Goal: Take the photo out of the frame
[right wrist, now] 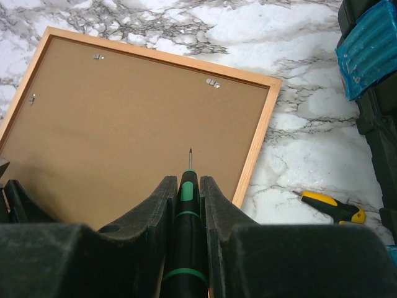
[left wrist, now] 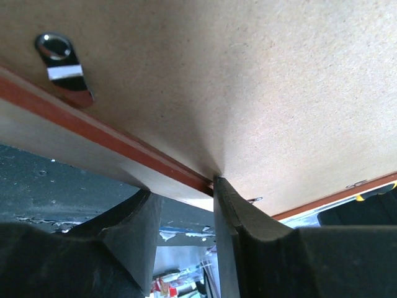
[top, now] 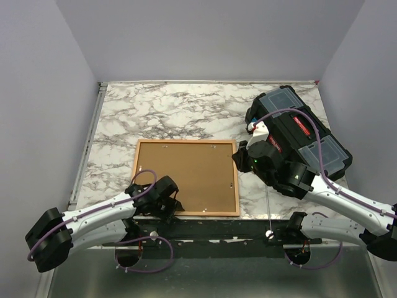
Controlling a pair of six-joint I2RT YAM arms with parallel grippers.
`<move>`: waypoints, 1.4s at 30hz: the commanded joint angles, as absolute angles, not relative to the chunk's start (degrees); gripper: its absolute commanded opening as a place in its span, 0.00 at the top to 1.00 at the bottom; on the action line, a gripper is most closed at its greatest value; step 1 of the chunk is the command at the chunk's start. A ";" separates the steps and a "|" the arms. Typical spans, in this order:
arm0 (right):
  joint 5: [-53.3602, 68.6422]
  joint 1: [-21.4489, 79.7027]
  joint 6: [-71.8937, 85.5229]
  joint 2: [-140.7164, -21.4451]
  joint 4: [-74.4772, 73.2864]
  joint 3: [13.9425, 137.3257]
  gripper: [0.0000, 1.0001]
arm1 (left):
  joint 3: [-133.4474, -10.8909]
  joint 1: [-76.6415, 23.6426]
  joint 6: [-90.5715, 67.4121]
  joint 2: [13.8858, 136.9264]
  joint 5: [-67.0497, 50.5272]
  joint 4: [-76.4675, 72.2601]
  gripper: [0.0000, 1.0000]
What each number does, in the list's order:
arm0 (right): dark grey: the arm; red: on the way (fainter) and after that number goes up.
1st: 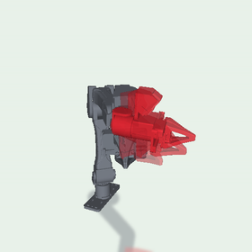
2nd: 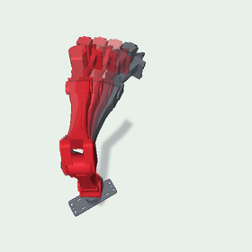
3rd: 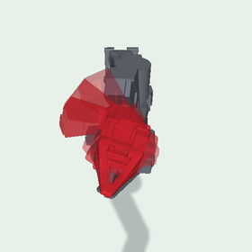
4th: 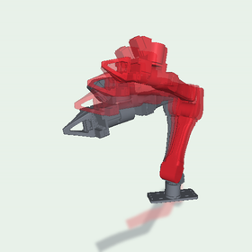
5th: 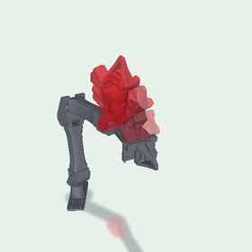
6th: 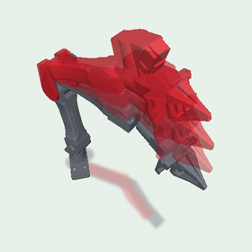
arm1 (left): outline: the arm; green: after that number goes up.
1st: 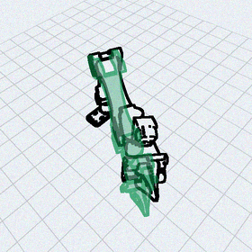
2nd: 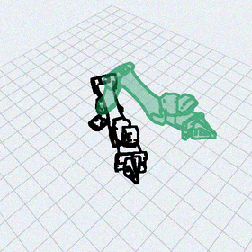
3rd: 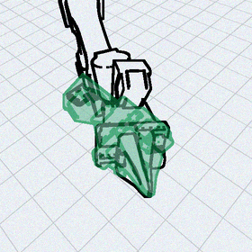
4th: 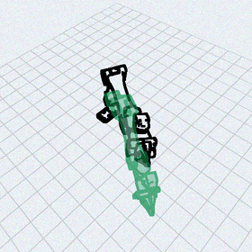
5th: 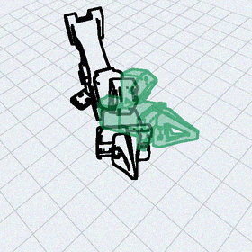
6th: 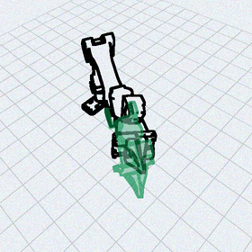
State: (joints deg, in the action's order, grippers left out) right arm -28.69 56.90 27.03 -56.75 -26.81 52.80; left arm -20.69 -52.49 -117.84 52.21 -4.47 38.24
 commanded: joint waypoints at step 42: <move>-25.43 56.94 26.81 -59.85 -23.82 49.53 0.99 | -40.42 -25.05 -47.49 73.46 12.44 36.64 0.92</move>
State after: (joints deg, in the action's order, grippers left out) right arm -26.79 56.90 26.94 -60.58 -25.21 50.59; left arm -37.10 -27.75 -50.52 72.05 9.54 32.93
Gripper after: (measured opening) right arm 0.234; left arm 0.267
